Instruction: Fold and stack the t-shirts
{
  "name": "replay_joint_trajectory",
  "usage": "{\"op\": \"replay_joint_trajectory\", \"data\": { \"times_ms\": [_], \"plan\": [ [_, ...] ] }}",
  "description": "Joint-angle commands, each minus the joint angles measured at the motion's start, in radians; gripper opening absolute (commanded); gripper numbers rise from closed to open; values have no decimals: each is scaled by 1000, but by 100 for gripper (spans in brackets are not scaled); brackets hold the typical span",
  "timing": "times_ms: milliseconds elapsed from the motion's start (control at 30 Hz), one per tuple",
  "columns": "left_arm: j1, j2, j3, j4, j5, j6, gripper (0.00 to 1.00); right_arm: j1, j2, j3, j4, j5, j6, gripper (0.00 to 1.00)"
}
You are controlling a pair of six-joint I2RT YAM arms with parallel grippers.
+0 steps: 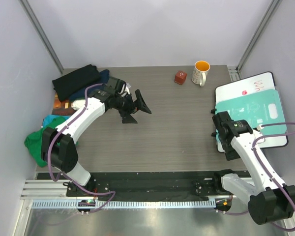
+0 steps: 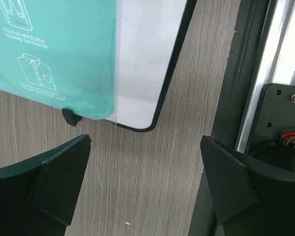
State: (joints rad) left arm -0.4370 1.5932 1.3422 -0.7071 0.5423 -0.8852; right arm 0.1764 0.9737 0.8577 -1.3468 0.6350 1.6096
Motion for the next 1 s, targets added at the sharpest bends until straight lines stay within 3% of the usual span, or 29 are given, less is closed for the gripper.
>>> {"op": "replay_joint_trajectory", "data": {
  "times_ms": [0,167,367,700,967],
  "plan": [
    [4,-26,-3,31,51,18,100,-5,42,-6,-161,89,87,100],
    [6,-29,-2,23,64,38,100,-5,118,-17,-133,75,99,100],
    [14,-32,-2,29,68,49,100,-11,100,-72,-115,84,164,100],
    [26,-36,-2,20,76,61,100,-21,278,0,-23,118,121,100],
    [41,-45,-6,3,70,74,100,-112,352,-6,47,111,72,100]
  ]
}}
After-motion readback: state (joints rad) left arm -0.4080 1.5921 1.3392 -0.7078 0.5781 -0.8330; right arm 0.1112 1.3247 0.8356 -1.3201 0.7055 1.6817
